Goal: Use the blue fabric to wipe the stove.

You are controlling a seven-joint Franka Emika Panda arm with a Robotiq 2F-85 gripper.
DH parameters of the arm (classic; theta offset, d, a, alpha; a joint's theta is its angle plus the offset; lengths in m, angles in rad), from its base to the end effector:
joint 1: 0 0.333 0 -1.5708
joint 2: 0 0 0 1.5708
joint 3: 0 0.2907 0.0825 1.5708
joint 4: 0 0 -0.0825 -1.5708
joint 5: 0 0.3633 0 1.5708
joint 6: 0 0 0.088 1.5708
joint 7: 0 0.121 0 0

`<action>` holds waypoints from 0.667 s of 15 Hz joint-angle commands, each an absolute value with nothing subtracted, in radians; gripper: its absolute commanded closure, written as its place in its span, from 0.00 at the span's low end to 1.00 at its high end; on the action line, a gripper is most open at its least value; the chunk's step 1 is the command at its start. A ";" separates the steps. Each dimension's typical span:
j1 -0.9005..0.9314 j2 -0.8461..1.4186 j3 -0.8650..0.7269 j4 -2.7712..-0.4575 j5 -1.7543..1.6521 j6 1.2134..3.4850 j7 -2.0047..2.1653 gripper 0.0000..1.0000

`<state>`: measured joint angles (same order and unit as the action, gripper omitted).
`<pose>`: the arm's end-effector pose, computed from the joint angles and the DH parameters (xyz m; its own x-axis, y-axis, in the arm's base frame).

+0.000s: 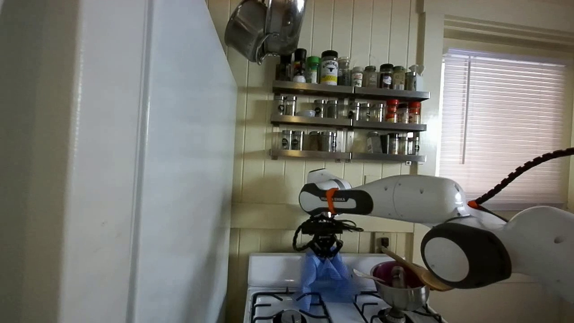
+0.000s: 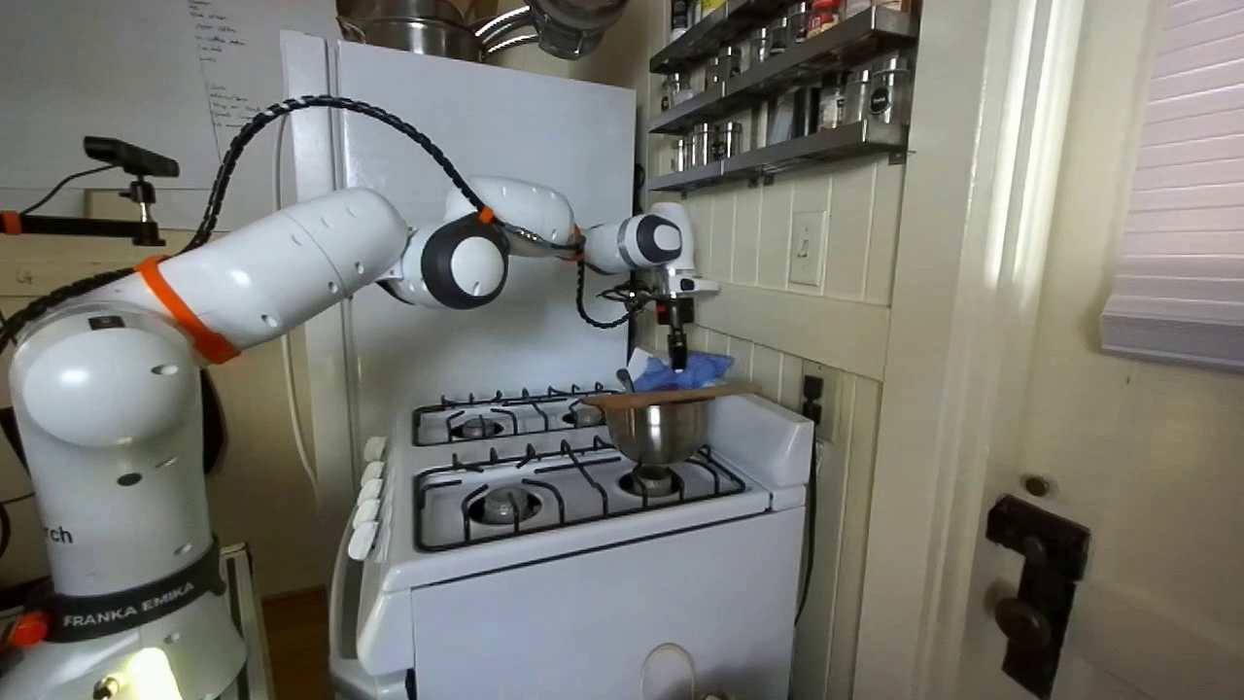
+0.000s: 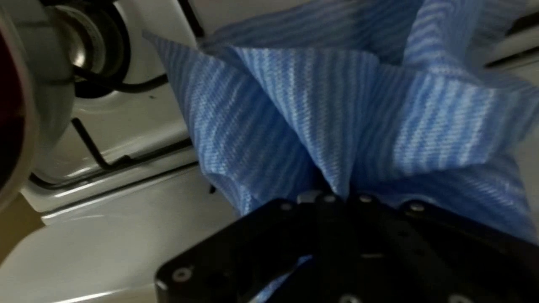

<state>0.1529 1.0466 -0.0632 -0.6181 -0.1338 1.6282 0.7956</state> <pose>0.7424 0.0749 0.3335 0.7874 -0.6069 0.1079 -0.6163 -0.7717 0.1568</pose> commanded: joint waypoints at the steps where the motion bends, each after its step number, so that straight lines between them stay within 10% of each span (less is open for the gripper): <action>1: 0.195 1.014 -0.023 -0.644 -0.135 1.710 0.683 1.00; 10: 0.336 0.810 -0.014 -0.766 -0.206 1.518 0.629 1.00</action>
<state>0.2979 0.9277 0.0275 -0.6405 -0.1525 1.6254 0.5661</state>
